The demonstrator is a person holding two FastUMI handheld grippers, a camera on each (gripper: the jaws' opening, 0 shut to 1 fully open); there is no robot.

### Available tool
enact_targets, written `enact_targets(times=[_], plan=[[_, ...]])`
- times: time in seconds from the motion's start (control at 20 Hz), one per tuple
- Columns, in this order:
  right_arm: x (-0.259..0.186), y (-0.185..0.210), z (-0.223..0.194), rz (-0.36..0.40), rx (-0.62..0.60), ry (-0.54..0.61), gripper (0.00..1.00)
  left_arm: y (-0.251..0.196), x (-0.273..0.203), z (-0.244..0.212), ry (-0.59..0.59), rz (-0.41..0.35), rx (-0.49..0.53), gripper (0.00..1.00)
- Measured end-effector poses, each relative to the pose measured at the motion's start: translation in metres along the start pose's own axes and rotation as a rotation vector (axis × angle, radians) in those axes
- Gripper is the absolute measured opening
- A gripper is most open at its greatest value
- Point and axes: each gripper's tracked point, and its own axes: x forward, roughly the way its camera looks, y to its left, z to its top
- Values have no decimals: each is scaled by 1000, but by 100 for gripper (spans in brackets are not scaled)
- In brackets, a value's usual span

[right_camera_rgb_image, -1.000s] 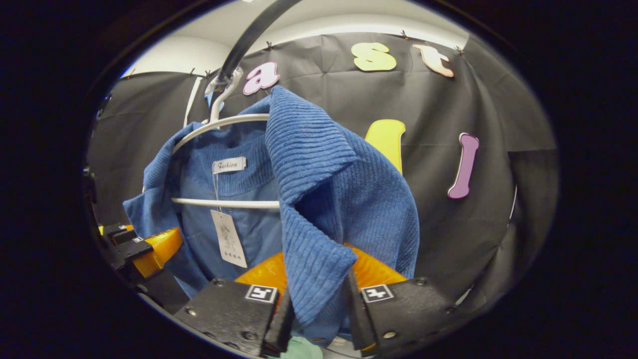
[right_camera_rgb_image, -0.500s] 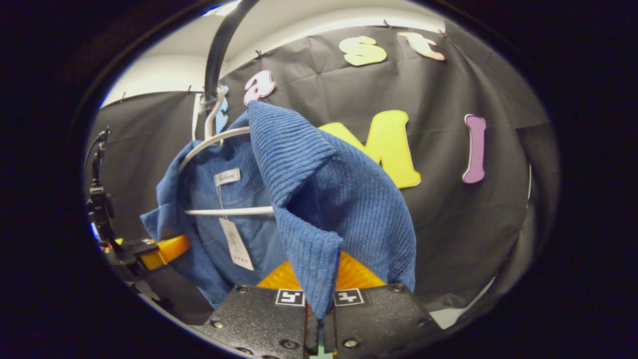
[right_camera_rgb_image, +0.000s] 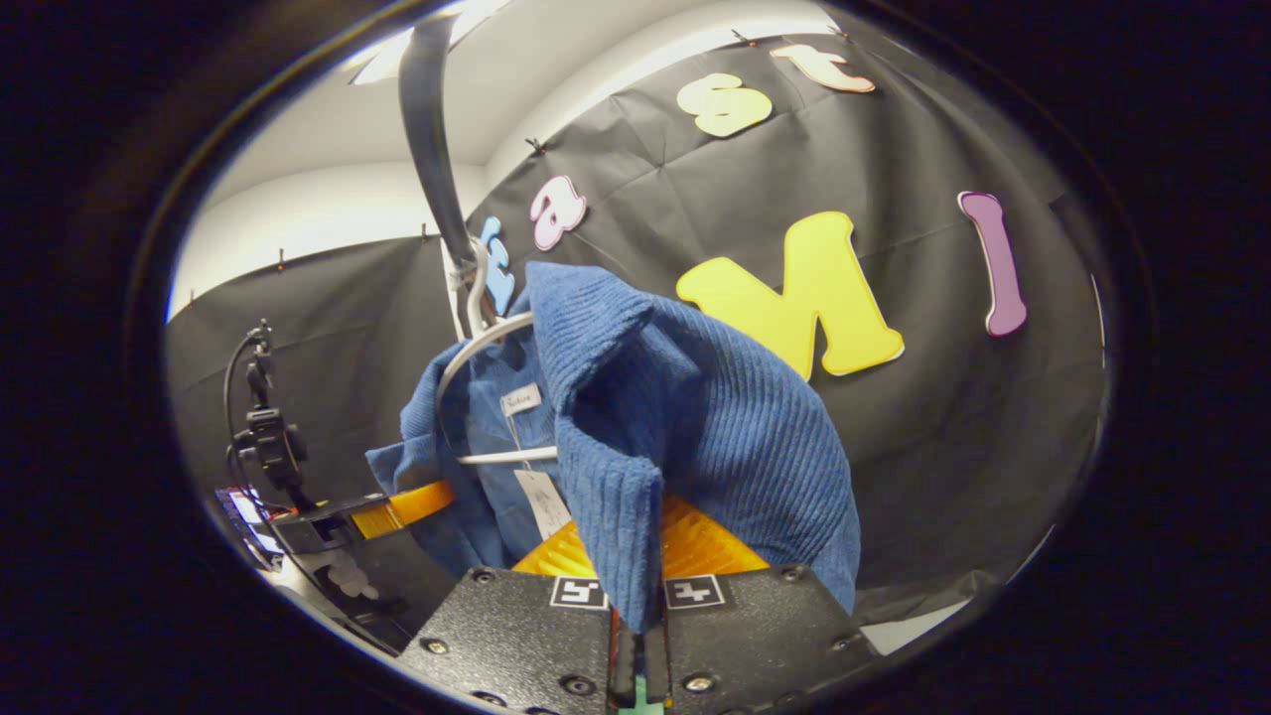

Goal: Grasp the clothes on the hanger with both hands and then place them into the laundry hamper below.

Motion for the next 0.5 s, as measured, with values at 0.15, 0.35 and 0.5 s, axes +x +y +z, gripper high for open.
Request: enact_targets(times=[0.15,0.35,0.5], plan=[[-5,6,8,35,-11,-10,7,9,-2,18,-28,2,-32,5],[-11,13,15,94,70,-33,7,13,-5,34,-50,-13,-63,5],[-11,25,30,202,233,-67,7,9,-5,46,-68,-49,-80,5]])
